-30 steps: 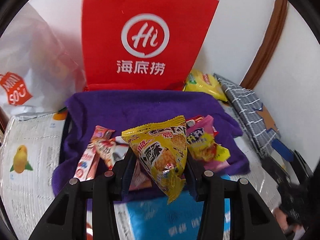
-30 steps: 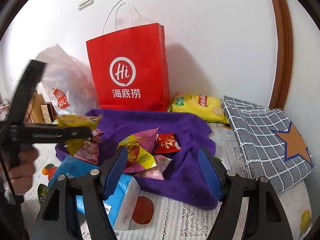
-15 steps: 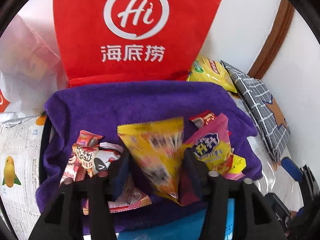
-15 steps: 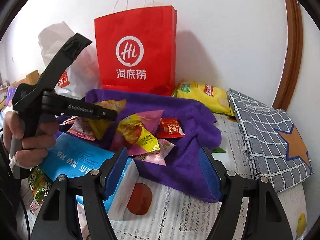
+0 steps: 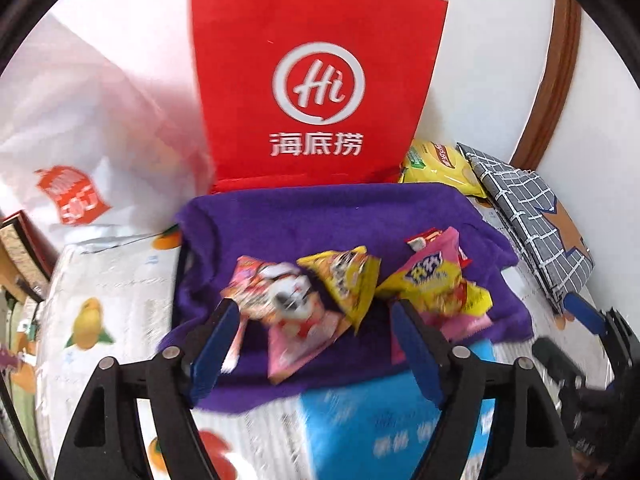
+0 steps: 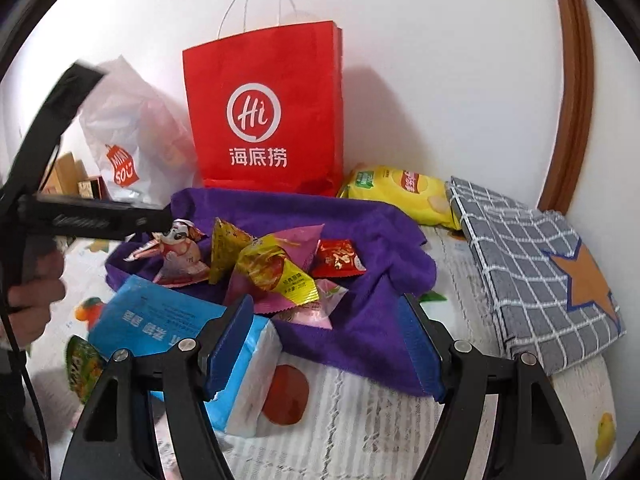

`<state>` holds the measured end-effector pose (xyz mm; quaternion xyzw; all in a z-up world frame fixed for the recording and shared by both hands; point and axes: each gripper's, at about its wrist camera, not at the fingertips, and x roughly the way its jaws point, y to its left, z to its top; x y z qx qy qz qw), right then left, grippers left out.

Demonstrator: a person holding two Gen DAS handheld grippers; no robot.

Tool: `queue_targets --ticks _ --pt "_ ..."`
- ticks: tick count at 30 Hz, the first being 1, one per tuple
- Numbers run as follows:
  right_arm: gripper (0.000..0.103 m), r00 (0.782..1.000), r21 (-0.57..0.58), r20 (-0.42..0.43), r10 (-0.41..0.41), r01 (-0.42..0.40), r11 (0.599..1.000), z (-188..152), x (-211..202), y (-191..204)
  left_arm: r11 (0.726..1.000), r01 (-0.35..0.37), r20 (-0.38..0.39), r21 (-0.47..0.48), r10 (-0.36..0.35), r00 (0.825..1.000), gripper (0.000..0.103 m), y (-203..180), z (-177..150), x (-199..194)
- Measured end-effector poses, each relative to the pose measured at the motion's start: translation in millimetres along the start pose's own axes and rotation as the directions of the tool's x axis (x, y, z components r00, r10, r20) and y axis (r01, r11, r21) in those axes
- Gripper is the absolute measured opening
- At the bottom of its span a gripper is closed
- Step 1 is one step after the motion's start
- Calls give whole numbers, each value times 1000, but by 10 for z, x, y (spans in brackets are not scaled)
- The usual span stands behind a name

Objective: Organize snacks
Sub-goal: 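Lift both open tools away from the purple towel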

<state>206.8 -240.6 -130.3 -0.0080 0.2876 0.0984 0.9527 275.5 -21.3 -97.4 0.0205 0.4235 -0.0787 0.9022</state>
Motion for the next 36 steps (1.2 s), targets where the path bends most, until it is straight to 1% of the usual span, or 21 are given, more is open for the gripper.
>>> queue_targets --ticks 3,6,7,9,11,13,15,18,22,23,24,26,27,29,31,33,36 --pt "75 999 4 -24 -25 25 1000 -11 -78 36 1000 -19 6 24 19 1000 83 62 -151 -179" --pt "77 998 21 -37 -47 48 999 -28 -184 82 999 -38 25 18 38 999 86 143 -300 -336" --pt "77 998 31 -51 -40 42 999 -28 -208 92 999 -46 33 20 45 998 88 173 -358 -384" --pt "77 997 63 -78 -16 21 998 -30 -273 113 996 -79 35 45 77 996 89 204 -454 -427" --pt "77 995 80 -92 -24 31 996 -35 -319 143 992 -100 42 79 97 994 89 211 -543 -447" --pt "77 993 84 -112 -43 52 995 -45 -352 182 990 -102 46 95 98 994 89 244 -641 -453" --pt "77 988 99 -143 -49 64 993 -73 -347 213 992 -95 49 88 91 995 89 279 -703 -440" --pt "77 984 102 -171 -51 69 992 -133 -359 273 996 -56 66 73 51 997 89 320 -768 -432" --pt "81 984 116 -163 -75 94 989 -201 -469 296 996 -49 111 69 41 993 89 355 -816 -437" --pt "81 985 125 -156 -68 88 988 -221 -506 286 996 -50 117 67 42 992 89 374 -817 -429" --pt "81 988 134 -148 -55 75 988 -239 -536 274 996 -68 125 64 60 990 89 402 -825 -410" --pt "81 991 160 -131 -35 56 986 -269 -574 240 993 -107 111 42 102 989 88 450 -843 -370" --pt "81 991 169 -126 -33 54 984 -282 -586 229 994 -109 99 31 105 989 88 475 -854 -361" --pt "81 992 196 -124 -36 60 979 -350 -600 200 997 -79 95 8 78 992 88 522 -887 -367" --pt "81 990 208 -142 -22 52 977 -398 -569 190 998 -58 89 -10 59 994 88 540 -915 -384" --pt "81 984 215 -178 1 38 976 -464 -513 192 999 -35 93 -4 35 995 88 517 -936 -411" --pt "81 976 208 -218 -9 56 976 -547 -448 247 999 -33 94 13 32 995 89 472 -954 -419"
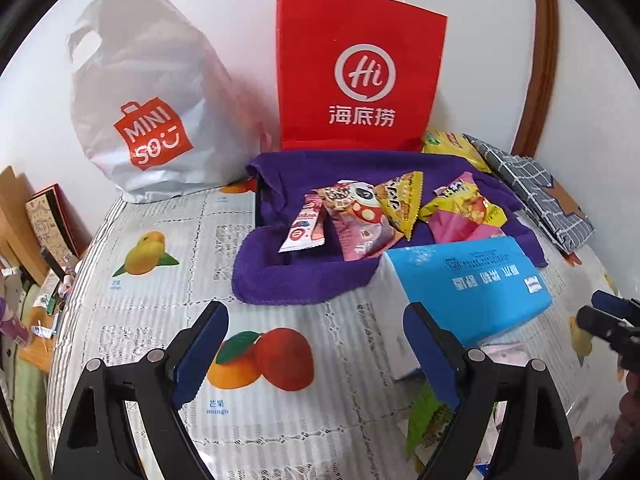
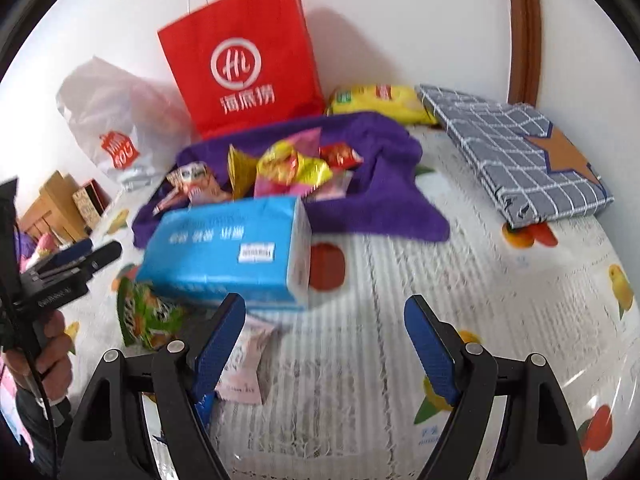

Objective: Organize snacks
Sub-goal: 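Lift both open tools away from the purple towel, then grasp the pink-white pastry packet with right tool while left tool reaches toward the green bag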

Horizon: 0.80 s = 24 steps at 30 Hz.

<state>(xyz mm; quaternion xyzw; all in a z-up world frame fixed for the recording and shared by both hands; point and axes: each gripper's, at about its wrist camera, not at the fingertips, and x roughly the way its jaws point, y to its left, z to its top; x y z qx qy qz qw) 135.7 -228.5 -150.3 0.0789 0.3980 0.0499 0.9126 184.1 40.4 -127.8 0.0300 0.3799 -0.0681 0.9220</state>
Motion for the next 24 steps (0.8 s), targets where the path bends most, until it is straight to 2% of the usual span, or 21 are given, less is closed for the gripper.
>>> queue_targets --ticks 6,9,11,13,24 --pt "80 999 1 31 40 -40 999 -109 22 140 1000 -8 -23 -22 8 1000 89 44 -2 54" --pt "64 999 -8 31 16 -16 1000 -133 41 218 998 9 -27 -54 -11 1000 89 123 9 51" --pt "60 1000 -7 23 2 -1 1000 -158 72 257 998 15 -24 -68 -17 1000 89 156 14 46" --pt "53 1000 -20 -3 27 -27 999 -172 112 285 997 18 -22 -77 -20 1000 89 177 21 43" --pt "53 989 -26 -121 89 -93 995 -323 409 529 992 49 -32 -117 -53 998 89 242 29 66"
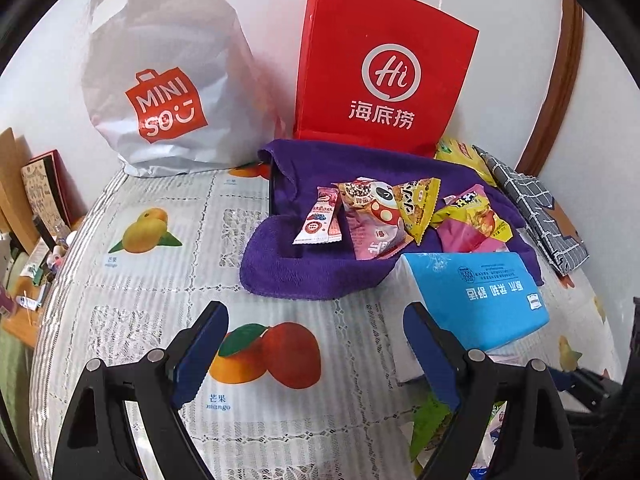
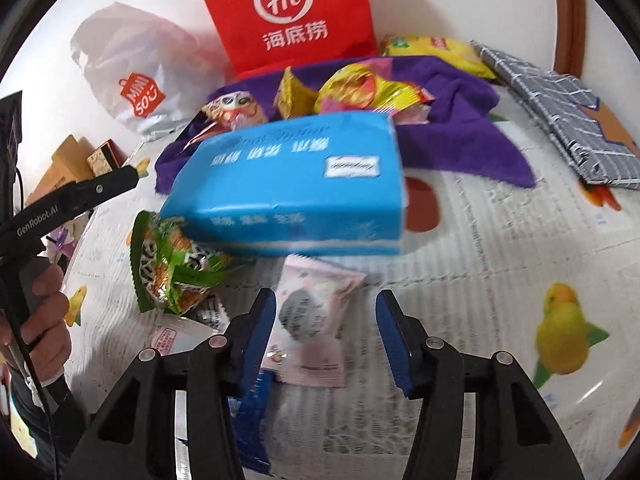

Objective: Organize snacks
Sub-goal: 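Grasp the pink-white pastry packet with right tool while left tool reaches toward the green bag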

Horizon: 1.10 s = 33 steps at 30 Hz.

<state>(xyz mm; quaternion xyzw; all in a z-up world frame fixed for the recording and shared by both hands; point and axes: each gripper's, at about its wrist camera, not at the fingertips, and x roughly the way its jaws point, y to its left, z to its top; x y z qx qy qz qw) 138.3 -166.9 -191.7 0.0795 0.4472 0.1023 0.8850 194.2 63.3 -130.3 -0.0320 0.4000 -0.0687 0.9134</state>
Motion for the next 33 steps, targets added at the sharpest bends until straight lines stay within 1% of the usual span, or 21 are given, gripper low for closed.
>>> queue_targets --ticks 3,5,8,9,10,13,15,17,19,21,23,25,27,29,30,33 --pt "53 1000 -18 -17 4 -4 1000 -23 57 89 1000 12 -7 -3 -12 1000 89 -2 -4 4" --pt "53 999 -33 -40 -22 21 999 -37 120 150 1000 19 -8 0 -19 1000 89 -11 -9 -1" --pt "53 995 -111 -17 -97 95 989 -77 162 290 1000 21 -9 10 -21 1000 89 -29 -16 -2" --pt "48 992 -137 -9 -125 123 983 -91 171 321 1000 21 -10 12 -21 1000 89 -32 -19 -4" --pt "47 987 -171 10 -157 157 973 -116 178 369 1000 21 -9 13 -21 1000 89 -36 -22 -6" --pt "42 989 -199 21 -149 150 968 -137 158 377 999 33 -6 13 -33 999 89 -42 -23 -15" --pt "40 992 -177 24 -126 129 976 -121 91 307 999 50 -7 17 -50 999 89 -51 -26 -24" --pt "40 993 -159 68 -100 110 981 -116 -54 223 996 86 -14 21 -85 996 89 -65 -27 -30" --pt "40 990 -153 102 -100 115 982 -98 -157 178 990 136 -22 26 -136 991 89 -93 -33 -47" --pt "40 984 -146 134 -121 140 979 -97 -269 106 982 185 -29 38 -184 983 89 -142 -48 -63" --pt "40 980 -132 146 -138 157 979 -85 -314 12 970 240 -42 48 -238 970 89 -203 -70 -75" --pt "40 979 -101 142 -149 164 981 -80 -337 -103 951 303 -59 59 -300 952 89 -282 -103 -87" --pt "40 979 -58 128 -156 164 985 -77 -339 -246 936 344 -71 81 -338 938 89 -369 -149 -99" --pt "40 980 -31 123 -157 162 986 -107 -349 -344 926 358 -83 118 -350 933 89 -476 -200 -109" --pt "40 980 -24 123 -158 162 986 -117 -356 -384 923 358 -86 138 -349 933 89 -524 -224 -116" --pt "40 981 -17 124 -149 152 988 -167 -389 -439 918 341 -92 202 -329 940 89 -664 -299 -121"
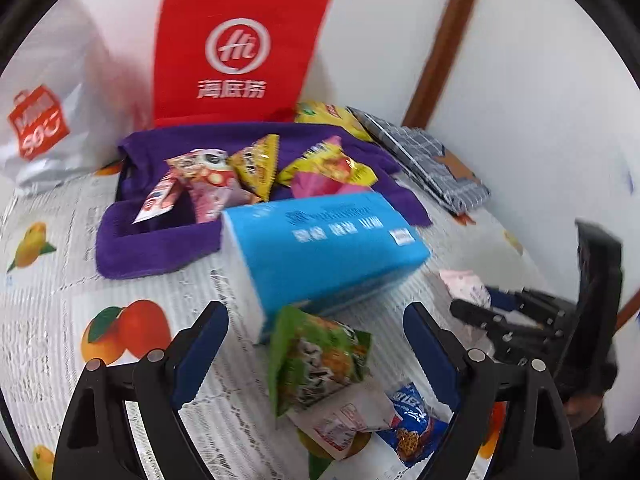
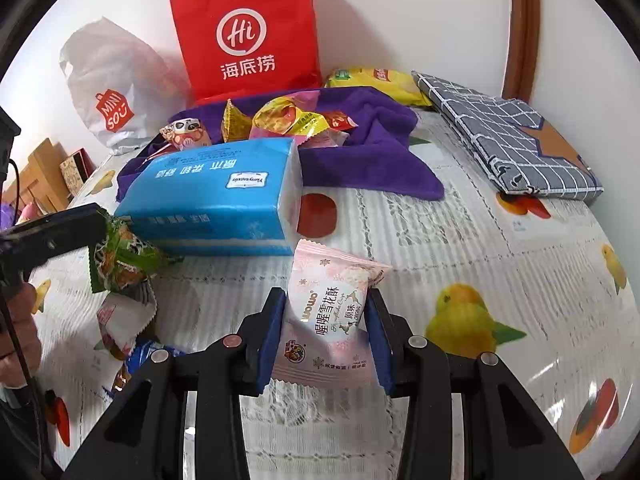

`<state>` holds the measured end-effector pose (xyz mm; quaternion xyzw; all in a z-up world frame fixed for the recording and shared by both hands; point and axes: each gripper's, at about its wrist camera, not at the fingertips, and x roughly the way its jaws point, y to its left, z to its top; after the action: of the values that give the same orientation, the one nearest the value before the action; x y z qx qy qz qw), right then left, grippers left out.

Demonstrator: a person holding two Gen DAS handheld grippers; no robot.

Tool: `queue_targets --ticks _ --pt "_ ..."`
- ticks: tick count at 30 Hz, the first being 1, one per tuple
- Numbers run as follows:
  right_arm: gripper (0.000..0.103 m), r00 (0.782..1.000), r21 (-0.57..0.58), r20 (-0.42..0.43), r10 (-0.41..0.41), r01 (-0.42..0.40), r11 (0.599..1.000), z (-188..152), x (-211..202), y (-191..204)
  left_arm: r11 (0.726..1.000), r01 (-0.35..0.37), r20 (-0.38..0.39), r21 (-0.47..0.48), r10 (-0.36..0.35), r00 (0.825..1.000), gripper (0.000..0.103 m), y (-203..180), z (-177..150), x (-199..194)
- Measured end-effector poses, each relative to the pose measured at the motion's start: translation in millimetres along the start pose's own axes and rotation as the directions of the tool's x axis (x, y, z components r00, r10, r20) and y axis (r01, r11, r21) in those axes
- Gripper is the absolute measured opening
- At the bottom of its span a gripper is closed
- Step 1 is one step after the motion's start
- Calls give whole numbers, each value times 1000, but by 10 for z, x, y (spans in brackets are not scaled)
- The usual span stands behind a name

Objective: Organize snacks
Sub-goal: 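Grasp the pink-white pastry packet with right tool while left tool reaches toward the green bag, then carry the pastry packet with right tool while left tool grasps and carries the green snack bag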

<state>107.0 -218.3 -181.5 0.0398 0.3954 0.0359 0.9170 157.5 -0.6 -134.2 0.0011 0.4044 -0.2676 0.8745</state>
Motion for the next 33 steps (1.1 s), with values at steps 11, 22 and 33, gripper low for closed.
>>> queue_targets --ticks 11,22,33 --pt "40 1000 -21 12 28 -28 999 -112 -14 -57 994 -76 -72 79 82 994 77 -135 -98 274" --pt "40 1000 33 6 26 -26 999 -146 71 -256 996 -80 -63 38 83 995 53 -35 -80 244" --pt "41 1000 25 18 -21 21 999 -122 56 -247 999 -42 -41 28 43 998 52 -26 -50 141"
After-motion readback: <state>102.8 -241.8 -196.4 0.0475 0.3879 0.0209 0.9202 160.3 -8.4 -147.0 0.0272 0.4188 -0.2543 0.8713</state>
